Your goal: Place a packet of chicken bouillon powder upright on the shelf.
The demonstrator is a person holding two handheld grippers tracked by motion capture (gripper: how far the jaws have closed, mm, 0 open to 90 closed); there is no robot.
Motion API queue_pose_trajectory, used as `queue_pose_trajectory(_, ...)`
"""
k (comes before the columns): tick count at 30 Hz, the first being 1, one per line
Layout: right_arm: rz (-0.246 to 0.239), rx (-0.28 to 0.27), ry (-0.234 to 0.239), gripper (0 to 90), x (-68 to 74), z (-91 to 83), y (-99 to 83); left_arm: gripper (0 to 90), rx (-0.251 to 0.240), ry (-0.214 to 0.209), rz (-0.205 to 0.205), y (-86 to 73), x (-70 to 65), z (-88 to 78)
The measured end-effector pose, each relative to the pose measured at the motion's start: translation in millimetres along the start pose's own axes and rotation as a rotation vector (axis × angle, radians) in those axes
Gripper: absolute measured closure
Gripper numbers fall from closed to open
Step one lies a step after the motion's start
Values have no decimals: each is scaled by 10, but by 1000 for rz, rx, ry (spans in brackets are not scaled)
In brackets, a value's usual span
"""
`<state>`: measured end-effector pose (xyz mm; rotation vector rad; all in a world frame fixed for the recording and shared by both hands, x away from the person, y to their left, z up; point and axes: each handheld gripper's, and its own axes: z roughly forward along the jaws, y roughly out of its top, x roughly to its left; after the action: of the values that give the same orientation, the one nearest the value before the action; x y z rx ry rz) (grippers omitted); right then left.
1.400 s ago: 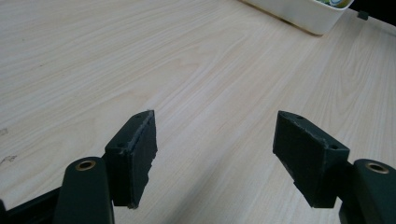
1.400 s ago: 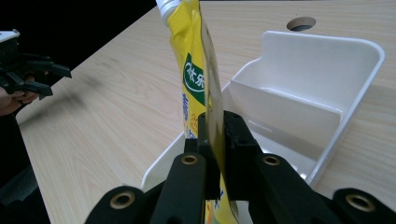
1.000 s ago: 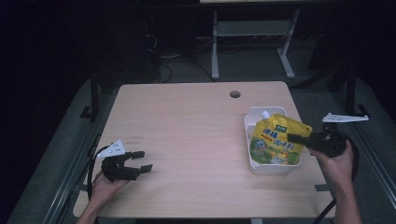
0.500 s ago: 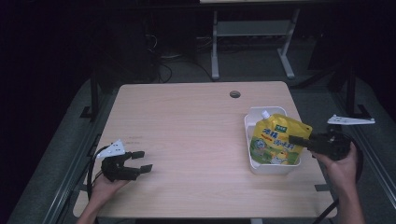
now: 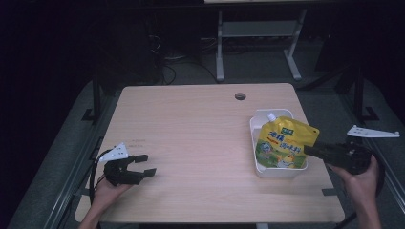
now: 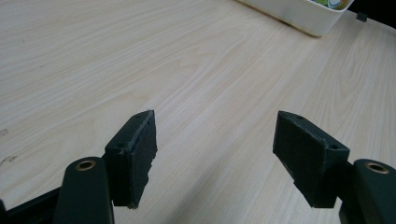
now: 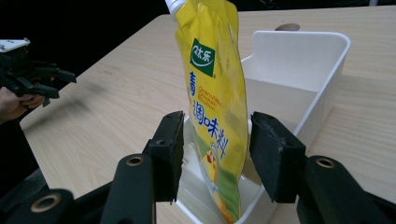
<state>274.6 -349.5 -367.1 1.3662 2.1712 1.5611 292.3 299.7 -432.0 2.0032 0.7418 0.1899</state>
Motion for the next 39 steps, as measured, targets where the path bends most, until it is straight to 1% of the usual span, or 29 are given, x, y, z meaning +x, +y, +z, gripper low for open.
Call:
queue_pose_trajectory(2,-3,-7,0,539,21,-50,-47,298,0,1,1,1,0,-2)
queue_pose_trajectory(8,-14,-7,-2,527,75,-120,-120,298,2,1,2,1,2,-4)
queue_pose_trajectory(13,-26,-5,5,528,117,-141,-150,298,2,2,3,1,2,-5)
queue_pose_trajectory(14,-33,-3,11,527,148,-140,-157,298,2,2,2,1,1,-5)
queue_pose_trajectory(15,-33,-3,11,527,148,-140,-157,298,2,2,2,1,1,-5)
queue_pose_trajectory(17,-50,7,20,524,214,-116,-156,298,1,2,2,2,0,-4)
queue_pose_trajectory(18,-50,7,20,524,214,-116,-156,298,1,2,1,3,-1,-4)
queue_pose_trajectory(19,-56,10,26,523,242,-102,-155,298,1,1,1,3,-2,-5)
queue_pose_trajectory(20,-70,16,36,520,298,-64,-148,298,0,1,1,3,-3,-8)
queue_pose_trajectory(21,-70,16,36,520,298,-64,-148,298,0,1,1,3,-3,-8)
queue_pose_trajectory(22,-84,26,47,514,358,-18,-140,298,-2,1,2,3,-3,-11)
queue_pose_trajectory(23,-84,26,47,514,358,-18,-140,298,-2,1,2,3,-3,-11)
queue_pose_trajectory(24,-101,34,60,508,415,36,-132,298,-4,1,-1,2,-4,-12)
queue_pose_trajectory(25,-101,34,60,508,415,36,-132,298,-4,1,-1,2,-3,-14)
queue_pose_trajectory(28,-125,52,84,500,519,158,-119,298,-4,0,0,0,1,-18)
queue_pose_trajectory(29,-125,52,84,500,519,158,-119,298,-4,0,0,0,1,-18)
queue_pose_trajectory(33,-145,71,107,492,599,294,-103,298,-5,0,-1,-1,-5,-16)
queue_pose_trajectory(34,-153,78,118,488,632,363,-97,298,-5,-1,1,-1,-3,-21)
queue_pose_trajectory(35,-153,78,118,488,632,363,-97,298,-5,-1,1,-1,-3,-21)
queue_pose_trajectory(39,-164,94,138,480,692,488,-95,298,-7,0,-2,-5,3,-29)
